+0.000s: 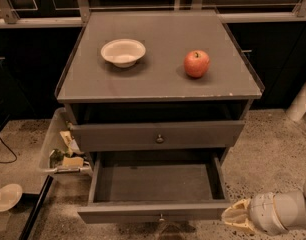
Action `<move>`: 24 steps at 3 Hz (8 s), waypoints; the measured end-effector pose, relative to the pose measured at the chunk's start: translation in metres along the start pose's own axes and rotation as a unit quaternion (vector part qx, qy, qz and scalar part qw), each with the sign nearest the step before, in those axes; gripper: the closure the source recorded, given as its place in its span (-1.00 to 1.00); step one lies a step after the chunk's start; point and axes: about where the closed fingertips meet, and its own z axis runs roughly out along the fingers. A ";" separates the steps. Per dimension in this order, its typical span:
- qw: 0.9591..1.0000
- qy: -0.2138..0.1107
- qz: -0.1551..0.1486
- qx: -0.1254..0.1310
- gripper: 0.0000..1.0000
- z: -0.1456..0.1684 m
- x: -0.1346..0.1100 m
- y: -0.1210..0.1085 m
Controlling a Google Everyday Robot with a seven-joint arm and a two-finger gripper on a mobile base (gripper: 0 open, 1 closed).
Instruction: Close middle drawer
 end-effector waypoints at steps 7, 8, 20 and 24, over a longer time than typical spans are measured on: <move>0.999 -0.026 -0.033 0.019 0.63 0.164 0.058 -0.057; 0.999 -0.026 -0.033 0.019 0.18 0.164 0.058 -0.057; 0.994 -0.026 -0.101 0.035 -1.00 0.190 0.007 -0.170; 0.989 0.010 -0.139 0.058 -1.00 0.085 0.020 -0.081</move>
Offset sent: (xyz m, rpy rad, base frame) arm 0.0524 0.0508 -0.1080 0.0966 -0.0220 -0.0290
